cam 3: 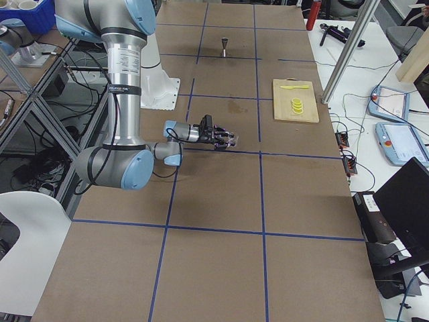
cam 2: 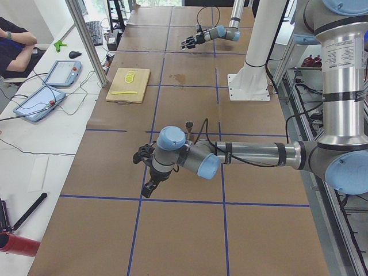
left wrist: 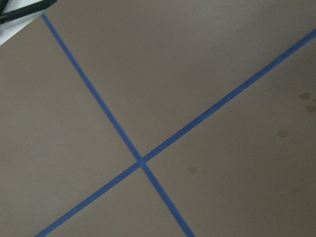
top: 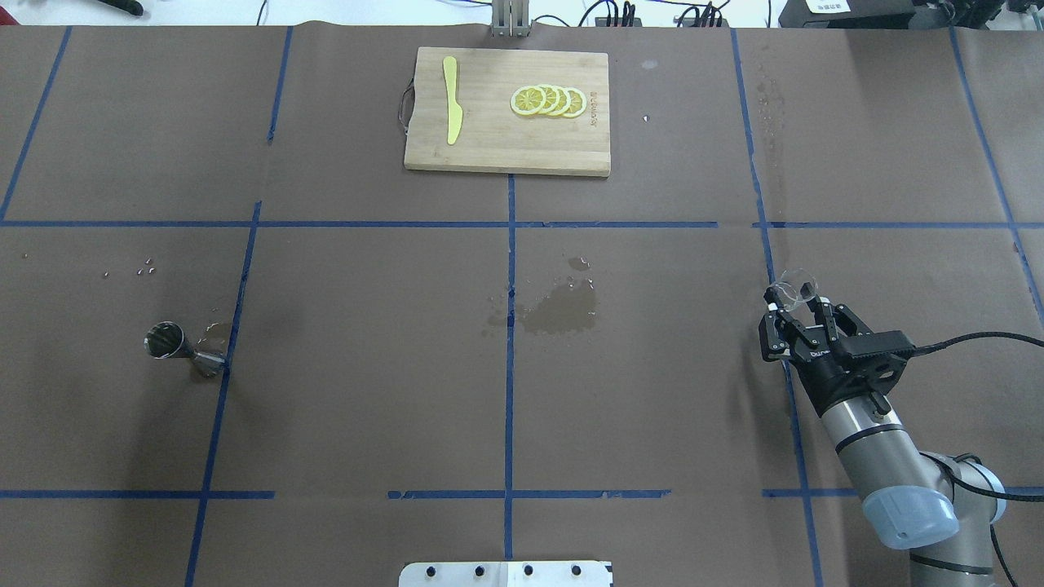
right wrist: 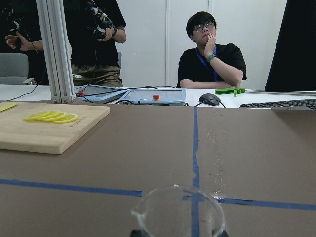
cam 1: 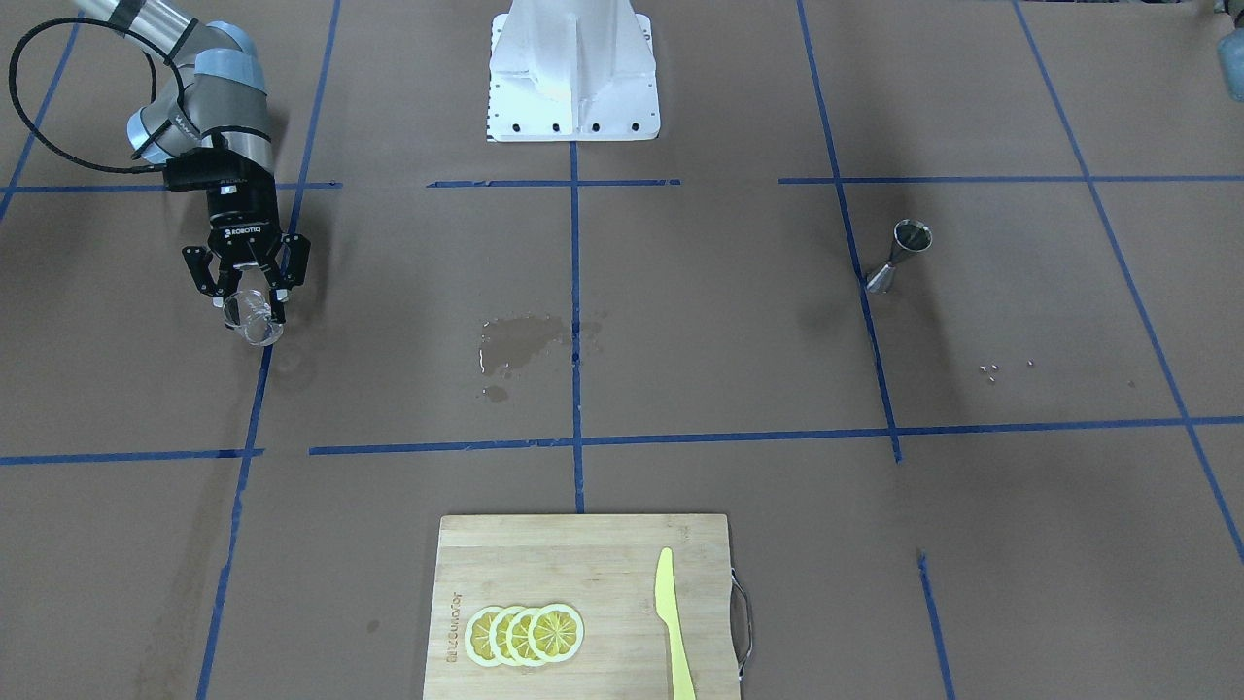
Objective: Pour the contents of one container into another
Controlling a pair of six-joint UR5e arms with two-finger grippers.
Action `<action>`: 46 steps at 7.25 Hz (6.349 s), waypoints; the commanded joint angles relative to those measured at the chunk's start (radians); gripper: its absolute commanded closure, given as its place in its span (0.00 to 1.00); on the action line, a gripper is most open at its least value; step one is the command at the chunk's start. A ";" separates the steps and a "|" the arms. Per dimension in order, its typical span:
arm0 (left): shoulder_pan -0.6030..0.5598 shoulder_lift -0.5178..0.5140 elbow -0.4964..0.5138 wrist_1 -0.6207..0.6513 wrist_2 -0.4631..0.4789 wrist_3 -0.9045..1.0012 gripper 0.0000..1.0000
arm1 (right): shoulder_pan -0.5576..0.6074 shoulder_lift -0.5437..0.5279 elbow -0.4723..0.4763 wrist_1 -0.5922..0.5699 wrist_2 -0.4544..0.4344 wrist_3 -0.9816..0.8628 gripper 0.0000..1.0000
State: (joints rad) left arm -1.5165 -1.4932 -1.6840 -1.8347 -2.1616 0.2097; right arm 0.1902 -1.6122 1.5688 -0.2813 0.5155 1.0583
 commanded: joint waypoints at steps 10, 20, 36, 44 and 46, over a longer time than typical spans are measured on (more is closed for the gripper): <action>-0.171 0.050 0.023 0.272 -0.241 0.020 0.00 | 0.000 -0.035 -0.018 0.063 -0.002 0.002 1.00; -0.171 0.047 0.035 0.270 -0.241 0.024 0.00 | -0.058 -0.032 -0.082 0.065 -0.058 0.019 0.95; -0.171 0.041 0.027 0.269 -0.242 0.022 0.00 | 0.030 -0.132 0.078 0.065 0.032 -0.064 0.00; -0.171 0.048 0.027 0.187 -0.244 0.030 0.00 | 0.755 -0.120 0.303 -0.462 1.264 -0.246 0.00; -0.171 0.051 0.030 0.183 -0.242 0.030 0.00 | 1.092 -0.106 0.292 -0.679 1.748 -0.604 0.00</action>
State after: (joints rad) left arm -1.6874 -1.4430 -1.6540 -1.6461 -2.4050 0.2390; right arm 1.0717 -1.7282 1.8668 -0.8211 1.9548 0.6656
